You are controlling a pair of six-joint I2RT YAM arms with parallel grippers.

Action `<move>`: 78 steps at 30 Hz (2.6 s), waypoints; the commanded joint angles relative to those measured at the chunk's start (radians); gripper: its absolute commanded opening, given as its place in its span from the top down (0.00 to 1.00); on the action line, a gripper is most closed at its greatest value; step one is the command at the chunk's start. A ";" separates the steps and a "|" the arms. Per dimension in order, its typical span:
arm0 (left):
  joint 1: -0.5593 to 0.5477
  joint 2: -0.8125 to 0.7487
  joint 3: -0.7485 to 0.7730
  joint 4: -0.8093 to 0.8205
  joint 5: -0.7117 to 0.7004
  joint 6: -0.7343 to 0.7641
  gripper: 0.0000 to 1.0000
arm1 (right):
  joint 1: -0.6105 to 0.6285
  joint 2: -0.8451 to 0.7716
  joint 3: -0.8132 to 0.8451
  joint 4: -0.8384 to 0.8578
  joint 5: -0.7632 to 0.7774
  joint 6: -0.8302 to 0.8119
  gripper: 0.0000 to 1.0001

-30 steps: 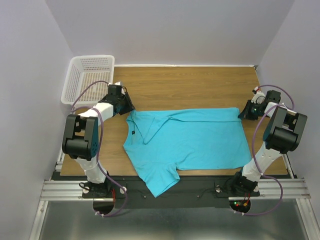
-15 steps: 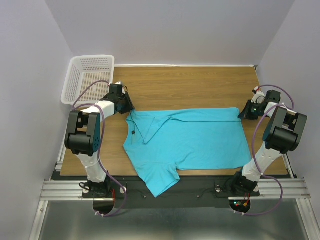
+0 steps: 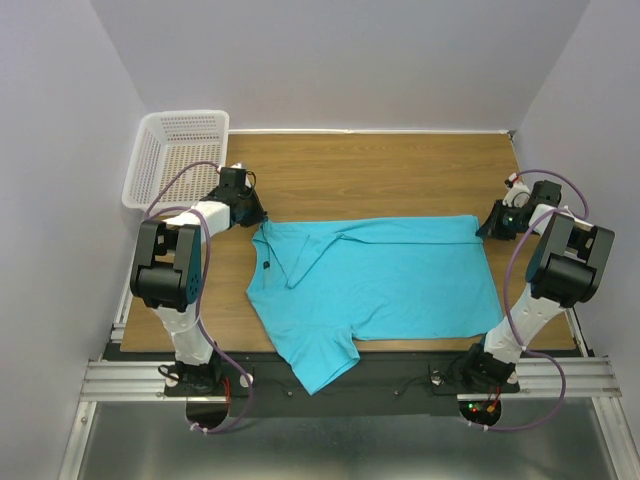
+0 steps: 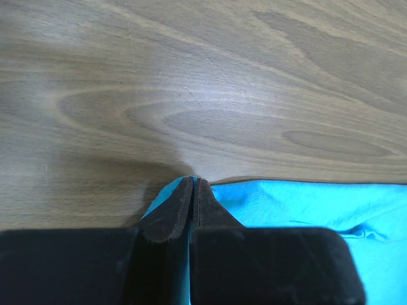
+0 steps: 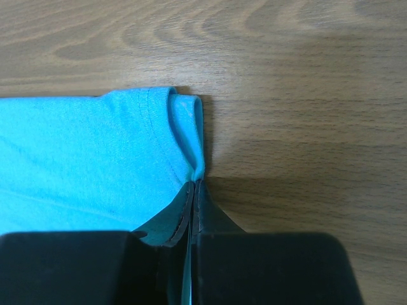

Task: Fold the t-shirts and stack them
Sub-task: Fold the tshirt

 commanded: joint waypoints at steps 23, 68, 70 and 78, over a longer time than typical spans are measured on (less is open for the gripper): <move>0.040 -0.135 -0.112 0.042 -0.052 -0.142 1.00 | 0.019 0.047 0.007 -0.073 0.058 -0.005 0.99; -0.194 0.057 0.157 -0.112 0.307 0.308 0.46 | 0.019 0.057 0.010 -0.074 0.040 -0.005 1.00; -0.200 0.073 0.164 -0.117 0.333 0.317 0.46 | 0.019 0.059 0.010 -0.074 0.040 -0.005 1.00; -0.208 0.091 0.157 -0.128 0.385 0.328 0.46 | 0.019 0.059 0.012 -0.074 0.041 -0.003 0.99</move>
